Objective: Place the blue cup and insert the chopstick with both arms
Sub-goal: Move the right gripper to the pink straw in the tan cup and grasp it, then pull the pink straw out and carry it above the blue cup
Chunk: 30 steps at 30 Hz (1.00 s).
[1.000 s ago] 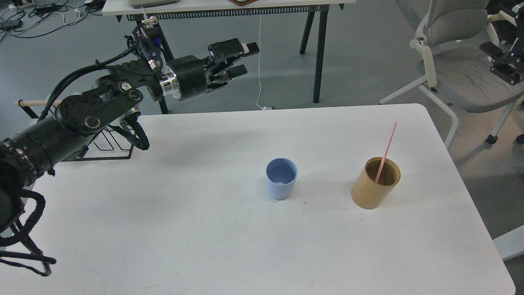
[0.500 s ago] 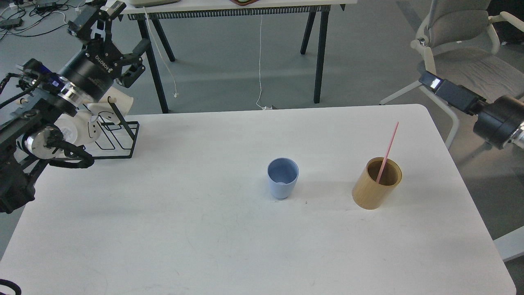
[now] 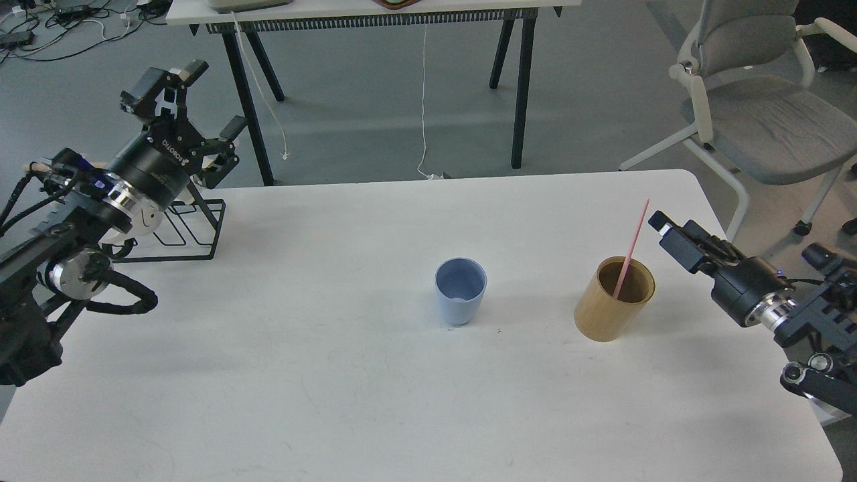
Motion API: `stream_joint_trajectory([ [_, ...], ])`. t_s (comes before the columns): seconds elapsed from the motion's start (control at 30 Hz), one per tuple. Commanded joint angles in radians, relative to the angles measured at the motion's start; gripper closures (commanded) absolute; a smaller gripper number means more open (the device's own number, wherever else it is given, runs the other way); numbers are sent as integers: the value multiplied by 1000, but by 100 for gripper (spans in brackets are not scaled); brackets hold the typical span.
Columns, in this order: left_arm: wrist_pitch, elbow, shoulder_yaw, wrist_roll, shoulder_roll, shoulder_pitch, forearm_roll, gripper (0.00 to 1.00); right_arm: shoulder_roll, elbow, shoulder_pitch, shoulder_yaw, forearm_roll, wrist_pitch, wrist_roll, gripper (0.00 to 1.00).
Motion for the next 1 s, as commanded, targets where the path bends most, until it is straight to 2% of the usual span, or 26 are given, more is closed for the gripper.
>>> stream_joint_trajectory([
  [0.0, 0, 2, 2, 0, 0, 6, 0, 4, 65, -40, 6, -17, 4, 2, 0, 33],
  [0.2, 0, 11, 4, 0, 0, 15, 0, 3, 75, -28, 7, -17, 10, 2, 0, 35],
  [0.3, 0, 11, 4, 0, 0, 23, 0, 3, 75, -22, 9, -19, 10, 4, 0, 48],
  [0.43, 0, 11, 4, 0, 0, 23, 0, 3, 75, -17, 15, -19, 10, 2, 0, 58],
  [0.57, 0, 11, 4, 0, -16, 23, 0, 3, 75, -5, 16, -19, 4, 4, 0, 80],
  [0.87, 0, 11, 4, 0, -23, 31, 0, 3, 52, 43, 27, -19, 4, 2, 0, 96],
  [0.97, 0, 10, 4, 0, -23, 31, 0, 3, 20, 64, 33, -19, 4, 4, 0, 98],
])
